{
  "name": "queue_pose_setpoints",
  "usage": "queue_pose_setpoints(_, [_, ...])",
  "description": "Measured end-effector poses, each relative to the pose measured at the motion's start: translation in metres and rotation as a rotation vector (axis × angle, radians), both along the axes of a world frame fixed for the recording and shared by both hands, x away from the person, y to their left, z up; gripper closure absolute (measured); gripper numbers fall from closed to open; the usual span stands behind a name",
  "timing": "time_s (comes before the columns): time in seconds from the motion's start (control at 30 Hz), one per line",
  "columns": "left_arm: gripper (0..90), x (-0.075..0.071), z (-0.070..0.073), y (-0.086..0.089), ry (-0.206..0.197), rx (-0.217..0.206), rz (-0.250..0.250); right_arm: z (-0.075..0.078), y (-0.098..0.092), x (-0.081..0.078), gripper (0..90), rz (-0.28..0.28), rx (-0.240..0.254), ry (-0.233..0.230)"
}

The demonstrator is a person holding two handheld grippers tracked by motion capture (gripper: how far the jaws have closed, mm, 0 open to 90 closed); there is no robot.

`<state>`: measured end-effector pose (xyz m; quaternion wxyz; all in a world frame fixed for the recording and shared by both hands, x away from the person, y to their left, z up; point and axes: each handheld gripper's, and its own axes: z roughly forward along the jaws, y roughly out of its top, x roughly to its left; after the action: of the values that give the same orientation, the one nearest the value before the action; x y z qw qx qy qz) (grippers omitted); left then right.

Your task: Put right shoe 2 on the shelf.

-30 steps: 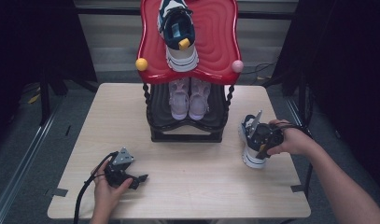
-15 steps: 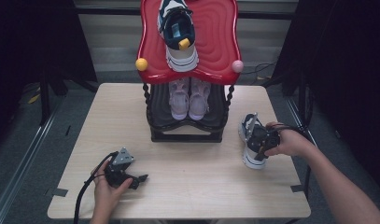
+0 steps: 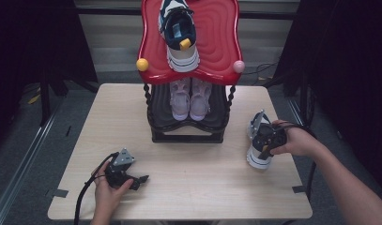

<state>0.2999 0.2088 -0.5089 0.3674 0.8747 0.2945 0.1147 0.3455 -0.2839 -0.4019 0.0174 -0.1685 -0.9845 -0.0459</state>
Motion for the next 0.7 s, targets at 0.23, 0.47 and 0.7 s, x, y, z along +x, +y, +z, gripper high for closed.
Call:
queue_pose_setpoints(0.23, [6.3, 0.0, 0.0, 0.0, 0.001, -0.007, 0.004, 0.02, 0.004, -0.002, 70.5, 0.017, 0.013, -0.013])
queue_pose_setpoints(0.47, [6.3, 0.0, 0.0, 0.0, -0.001, -0.005, 0.003, 0.04, 0.007, -0.003, 71.9, -0.004, 0.026, -0.009])
queue_pose_setpoints(0.7, [6.3, 0.0, 0.0, 0.0, 0.002, -0.004, 0.001, 0.065, 0.006, -0.002, 72.1, -0.007, 0.046, -0.013])
